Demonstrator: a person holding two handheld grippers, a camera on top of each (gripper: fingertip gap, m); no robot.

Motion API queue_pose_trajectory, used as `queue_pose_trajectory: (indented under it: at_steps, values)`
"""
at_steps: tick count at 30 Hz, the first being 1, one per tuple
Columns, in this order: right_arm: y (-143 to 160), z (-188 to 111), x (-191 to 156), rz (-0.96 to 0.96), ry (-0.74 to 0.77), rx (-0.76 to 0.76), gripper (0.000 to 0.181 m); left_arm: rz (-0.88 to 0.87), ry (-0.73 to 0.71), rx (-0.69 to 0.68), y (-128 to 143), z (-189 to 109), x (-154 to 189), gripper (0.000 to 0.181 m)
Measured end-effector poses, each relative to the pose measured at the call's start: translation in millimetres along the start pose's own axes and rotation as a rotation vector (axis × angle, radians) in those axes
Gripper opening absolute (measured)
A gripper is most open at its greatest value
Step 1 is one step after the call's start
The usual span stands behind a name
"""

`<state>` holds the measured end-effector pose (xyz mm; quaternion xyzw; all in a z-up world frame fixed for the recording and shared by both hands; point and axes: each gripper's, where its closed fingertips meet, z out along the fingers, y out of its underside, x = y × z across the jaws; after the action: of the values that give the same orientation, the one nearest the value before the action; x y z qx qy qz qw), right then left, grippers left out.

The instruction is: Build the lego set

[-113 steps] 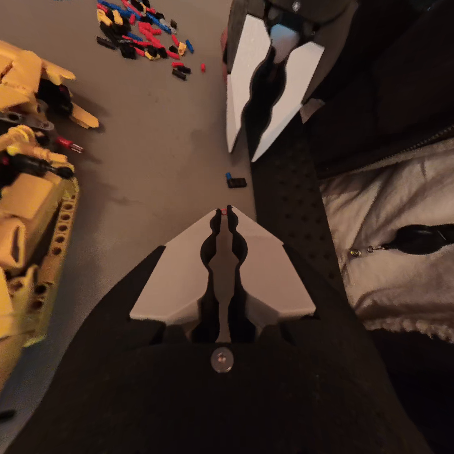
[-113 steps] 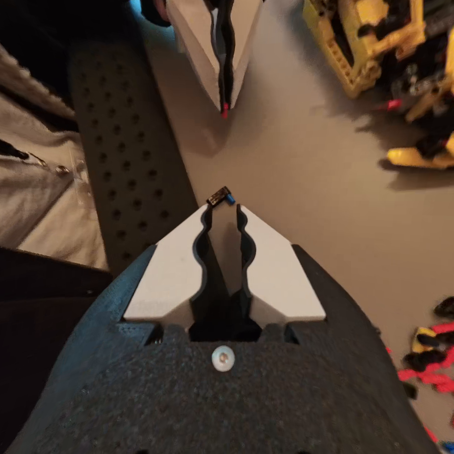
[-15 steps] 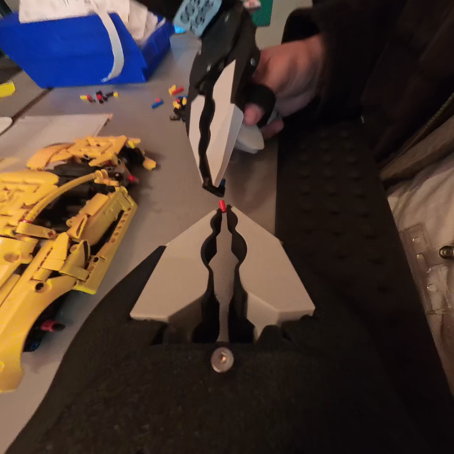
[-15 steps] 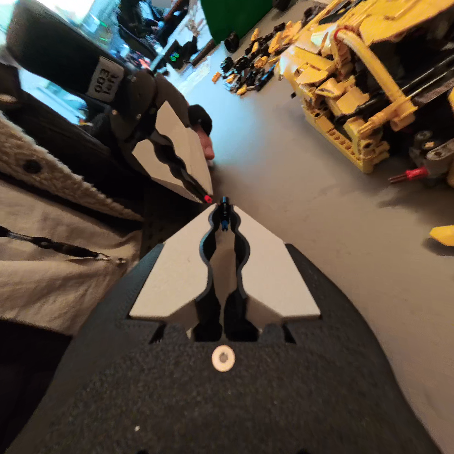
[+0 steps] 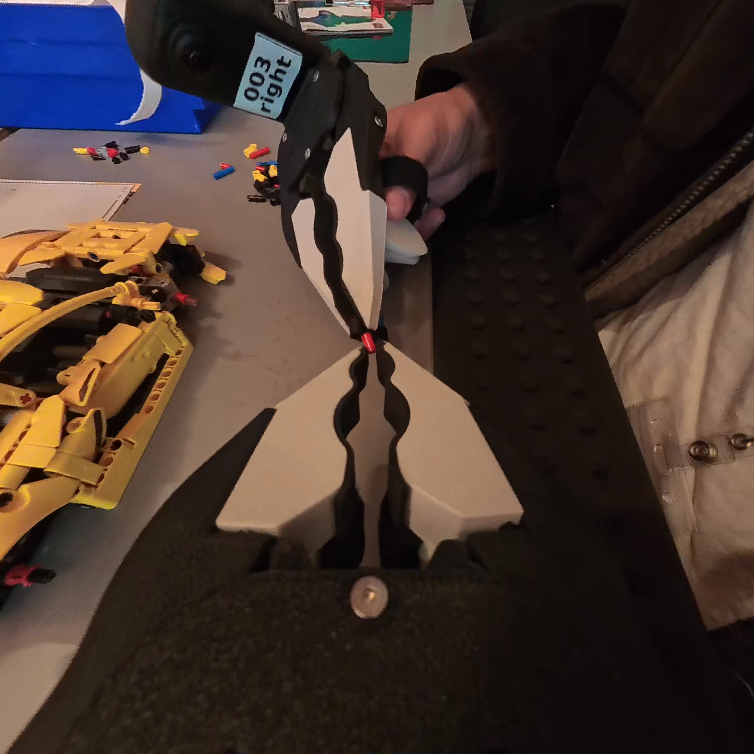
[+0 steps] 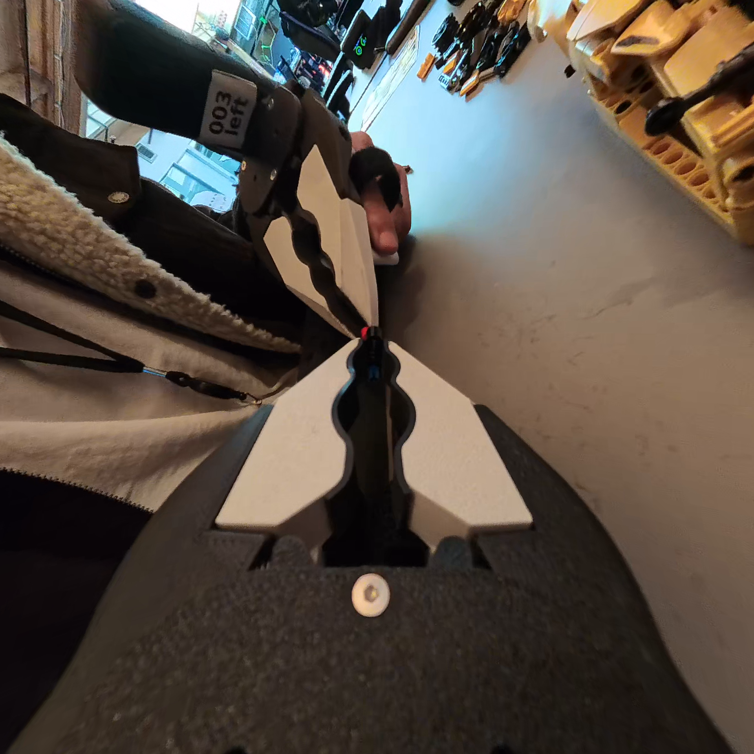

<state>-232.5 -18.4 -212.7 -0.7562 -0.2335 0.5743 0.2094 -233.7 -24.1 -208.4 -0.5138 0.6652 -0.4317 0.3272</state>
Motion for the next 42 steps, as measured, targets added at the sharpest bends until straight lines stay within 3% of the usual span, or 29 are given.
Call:
queue_pose_trajectory:
  at_steps: [20, 23, 30, 33, 36, 42]
  values:
    - [10.3, 7.0, -1.9, -0.052, 0.021, -0.076, 0.006, -0.043, 0.105, -0.072, 9.2, 3.6, 11.9, 0.003]
    - [13.7, 8.9, -7.7, -0.101, -0.004, -0.099, 0.006, -0.104, 0.175, -0.042, 4.2, 1.3, 17.8, 0.002]
    - [-4.7, 3.4, -23.0, -0.063, -0.127, 0.006, 0.006, -0.175, 0.204, 0.104, -15.3, -10.6, 13.0, 0.003]
    - [-35.5, -5.3, -37.5, -0.060, -0.228, 0.141, 0.006, -0.225, 0.219, 0.252, -41.1, -26.3, -1.4, 0.003]
    - [-89.5, -19.3, -50.4, -0.142, -0.277, 0.268, 0.006, -0.260, 0.241, 0.399, -79.6, -49.7, -35.2, 0.002]
    - [-224.7, -65.5, -70.7, -0.523, -0.148, 0.404, 0.006, -0.244, 0.287, 0.514, -174.5, -93.7, -130.8, 0.003]
